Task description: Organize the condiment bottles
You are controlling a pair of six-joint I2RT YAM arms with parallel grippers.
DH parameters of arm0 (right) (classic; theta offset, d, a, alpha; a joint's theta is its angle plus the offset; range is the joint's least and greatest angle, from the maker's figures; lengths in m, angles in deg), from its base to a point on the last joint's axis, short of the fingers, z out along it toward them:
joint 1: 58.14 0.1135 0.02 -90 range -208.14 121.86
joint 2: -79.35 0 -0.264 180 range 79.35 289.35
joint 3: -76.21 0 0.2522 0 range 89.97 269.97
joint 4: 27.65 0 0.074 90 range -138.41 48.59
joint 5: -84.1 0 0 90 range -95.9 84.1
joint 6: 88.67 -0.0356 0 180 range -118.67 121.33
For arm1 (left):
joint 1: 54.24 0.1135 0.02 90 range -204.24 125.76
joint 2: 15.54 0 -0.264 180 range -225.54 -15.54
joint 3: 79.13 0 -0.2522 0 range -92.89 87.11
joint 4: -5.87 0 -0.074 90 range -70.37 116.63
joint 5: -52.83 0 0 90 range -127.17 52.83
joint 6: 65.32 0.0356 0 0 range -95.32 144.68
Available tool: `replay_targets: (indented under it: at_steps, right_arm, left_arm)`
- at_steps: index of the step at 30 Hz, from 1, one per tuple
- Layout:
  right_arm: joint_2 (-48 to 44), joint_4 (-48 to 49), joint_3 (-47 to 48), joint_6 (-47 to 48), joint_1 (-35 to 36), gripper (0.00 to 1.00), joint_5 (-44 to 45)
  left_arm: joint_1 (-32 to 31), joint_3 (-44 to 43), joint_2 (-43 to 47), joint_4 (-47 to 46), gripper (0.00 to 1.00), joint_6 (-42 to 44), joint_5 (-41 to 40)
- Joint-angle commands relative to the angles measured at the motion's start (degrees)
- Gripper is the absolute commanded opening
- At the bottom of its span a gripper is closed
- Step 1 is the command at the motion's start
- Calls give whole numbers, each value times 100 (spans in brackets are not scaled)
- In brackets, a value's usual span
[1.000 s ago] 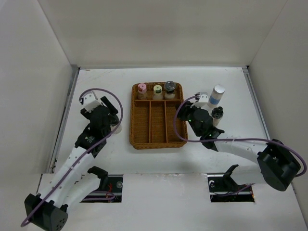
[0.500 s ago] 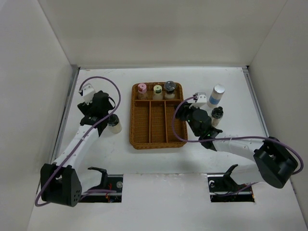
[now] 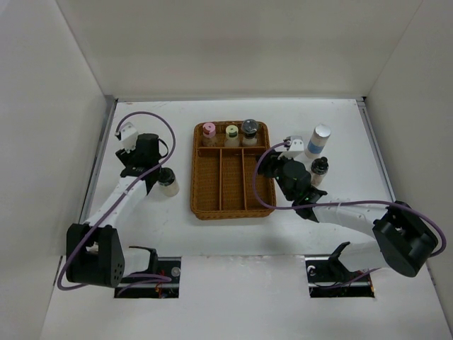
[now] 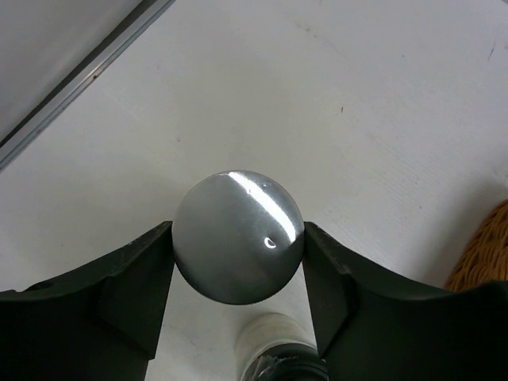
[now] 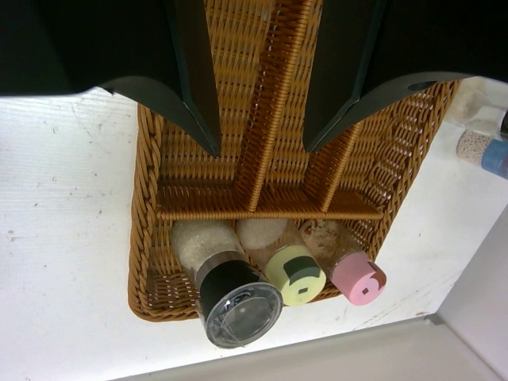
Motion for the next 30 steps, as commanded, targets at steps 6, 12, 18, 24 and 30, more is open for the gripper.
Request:
replay_targets:
  at_steps: [6, 12, 18, 24, 30]
  right_arm:
    - [4, 332, 129, 44, 34, 53, 100]
    - [83, 332, 172, 35, 34, 53, 100]
    - [39, 332, 146, 26, 34, 53, 100]
    - [22, 332, 120, -9, 8, 53, 100]
    - [22, 332, 111, -9, -10, 53, 100]
  left_arm:
    - [30, -163, 571, -425, 33, -64, -24]
    - [-347, -926, 1152, -373, 32, 217, -68]
    - [-1304, -1464, 1179, -389, 32, 288, -6]
    - [-2456, -1570, 792, -530, 32, 314, -15]
    - [-2940, -1307, 204, -934, 32, 394, -6]
